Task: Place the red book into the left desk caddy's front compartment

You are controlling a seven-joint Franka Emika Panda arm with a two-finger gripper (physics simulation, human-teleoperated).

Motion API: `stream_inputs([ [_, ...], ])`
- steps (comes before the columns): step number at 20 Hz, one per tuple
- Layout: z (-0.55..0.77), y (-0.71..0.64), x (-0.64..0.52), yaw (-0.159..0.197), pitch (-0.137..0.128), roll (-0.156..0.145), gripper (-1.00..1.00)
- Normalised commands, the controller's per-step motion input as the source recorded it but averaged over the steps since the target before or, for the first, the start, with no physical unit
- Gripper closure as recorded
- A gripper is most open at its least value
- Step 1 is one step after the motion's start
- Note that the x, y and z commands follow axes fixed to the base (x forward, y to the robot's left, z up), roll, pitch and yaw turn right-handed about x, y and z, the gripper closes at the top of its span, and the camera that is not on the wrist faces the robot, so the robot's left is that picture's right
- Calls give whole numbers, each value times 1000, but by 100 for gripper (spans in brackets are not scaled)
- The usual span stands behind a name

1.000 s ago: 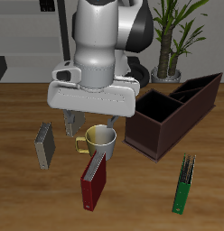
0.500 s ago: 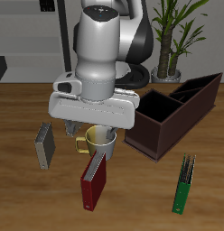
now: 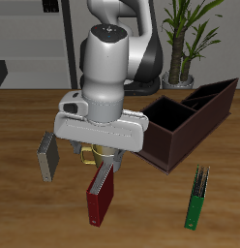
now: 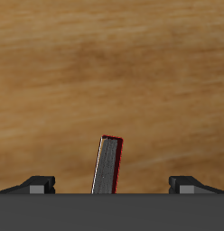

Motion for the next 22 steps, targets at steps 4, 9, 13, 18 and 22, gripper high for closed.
stream_inputs([
  [4,-329,-133,-12,-46,8,-25,-100],
  [9,-236,-41,-2,-7,13,-21,-100],
  [13,-116,9,10,-17,-1,6,-100],
  [18,-133,22,29,-14,16,-5,-100],
  [22,-146,44,-22,0,9,6,-100],
])
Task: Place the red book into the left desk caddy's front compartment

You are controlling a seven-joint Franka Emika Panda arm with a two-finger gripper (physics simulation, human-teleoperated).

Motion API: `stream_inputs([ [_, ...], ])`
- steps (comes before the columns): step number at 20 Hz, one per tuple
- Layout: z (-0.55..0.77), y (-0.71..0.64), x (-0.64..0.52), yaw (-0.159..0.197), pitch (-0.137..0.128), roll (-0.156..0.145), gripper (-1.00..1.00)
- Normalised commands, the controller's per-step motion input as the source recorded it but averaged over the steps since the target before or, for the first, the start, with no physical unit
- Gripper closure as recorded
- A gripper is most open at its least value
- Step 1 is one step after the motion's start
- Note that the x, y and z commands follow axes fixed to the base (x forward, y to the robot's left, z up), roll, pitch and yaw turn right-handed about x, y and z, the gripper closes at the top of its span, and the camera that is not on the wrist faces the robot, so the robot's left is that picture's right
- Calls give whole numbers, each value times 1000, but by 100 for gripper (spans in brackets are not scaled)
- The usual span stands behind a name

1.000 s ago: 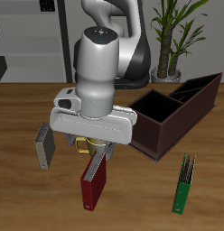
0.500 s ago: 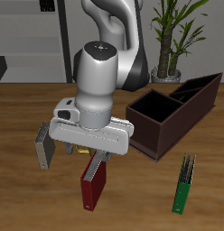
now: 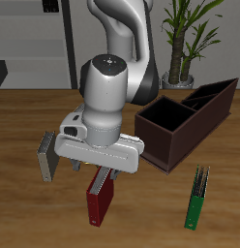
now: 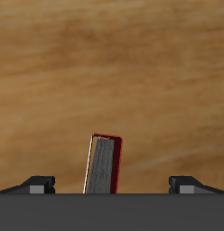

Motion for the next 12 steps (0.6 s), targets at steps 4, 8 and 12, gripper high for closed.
stream_inputs([
  [4,-194,17,109,-32,14,5,-100],
  [8,-186,67,17,-9,18,2,-100],
  [12,-276,-15,83,-17,36,-13,-100],
])
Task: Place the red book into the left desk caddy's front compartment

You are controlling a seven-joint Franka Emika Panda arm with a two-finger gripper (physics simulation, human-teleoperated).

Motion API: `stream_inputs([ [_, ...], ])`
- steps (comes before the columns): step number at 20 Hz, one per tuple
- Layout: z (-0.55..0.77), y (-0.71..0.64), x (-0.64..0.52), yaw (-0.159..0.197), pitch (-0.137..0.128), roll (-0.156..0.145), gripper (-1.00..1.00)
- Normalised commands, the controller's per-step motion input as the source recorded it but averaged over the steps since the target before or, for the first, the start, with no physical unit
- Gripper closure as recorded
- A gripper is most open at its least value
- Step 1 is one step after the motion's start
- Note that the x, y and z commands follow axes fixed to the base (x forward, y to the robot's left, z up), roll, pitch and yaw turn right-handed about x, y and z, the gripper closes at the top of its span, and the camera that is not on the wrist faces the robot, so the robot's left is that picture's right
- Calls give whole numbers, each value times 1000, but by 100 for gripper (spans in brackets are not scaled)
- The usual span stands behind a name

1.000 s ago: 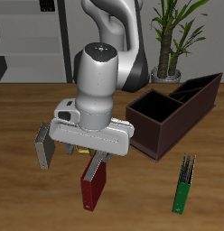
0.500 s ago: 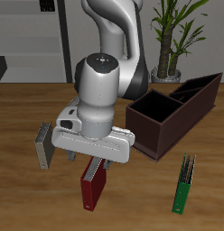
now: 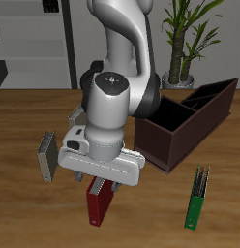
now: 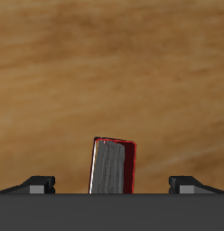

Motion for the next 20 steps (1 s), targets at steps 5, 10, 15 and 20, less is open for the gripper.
stream_inputs([
  [5,-229,49,28,6,30,2,-100],
  [10,-225,16,15,-6,25,-9,-100],
  [15,-139,7,-29,-16,21,11,100],
  [20,27,-20,-50,-11,-4,-3,100],
])
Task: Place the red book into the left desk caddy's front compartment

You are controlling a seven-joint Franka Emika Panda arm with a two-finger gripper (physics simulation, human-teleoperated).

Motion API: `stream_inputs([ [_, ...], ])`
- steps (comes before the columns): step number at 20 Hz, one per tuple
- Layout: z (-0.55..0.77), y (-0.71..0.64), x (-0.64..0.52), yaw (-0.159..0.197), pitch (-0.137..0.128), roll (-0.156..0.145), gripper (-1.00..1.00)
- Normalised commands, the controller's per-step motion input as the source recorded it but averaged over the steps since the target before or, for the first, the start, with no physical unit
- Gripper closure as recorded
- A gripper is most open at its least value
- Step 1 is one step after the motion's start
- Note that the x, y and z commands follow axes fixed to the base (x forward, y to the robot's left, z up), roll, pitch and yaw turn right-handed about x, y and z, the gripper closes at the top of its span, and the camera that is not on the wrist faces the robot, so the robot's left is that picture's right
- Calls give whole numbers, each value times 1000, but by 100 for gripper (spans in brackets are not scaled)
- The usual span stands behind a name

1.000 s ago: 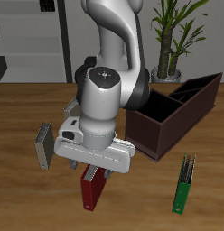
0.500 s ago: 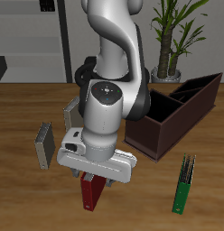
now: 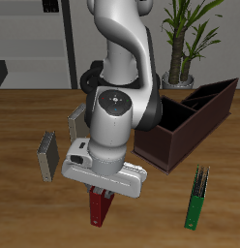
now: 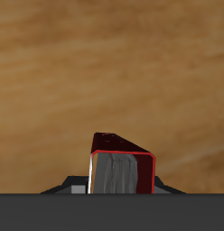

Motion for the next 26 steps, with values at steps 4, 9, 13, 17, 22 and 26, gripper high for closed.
stream_inputs([
  [4,190,-4,-130,-8,-28,3,100],
  [9,609,-115,-406,-19,-86,-2,100],
  [13,740,-256,-430,-8,-79,-46,100],
  [17,936,-260,-683,-8,-99,-45,100],
  [22,674,-129,-472,28,-73,-20,100],
  [26,363,-54,-257,-2,-30,-22,100],
])
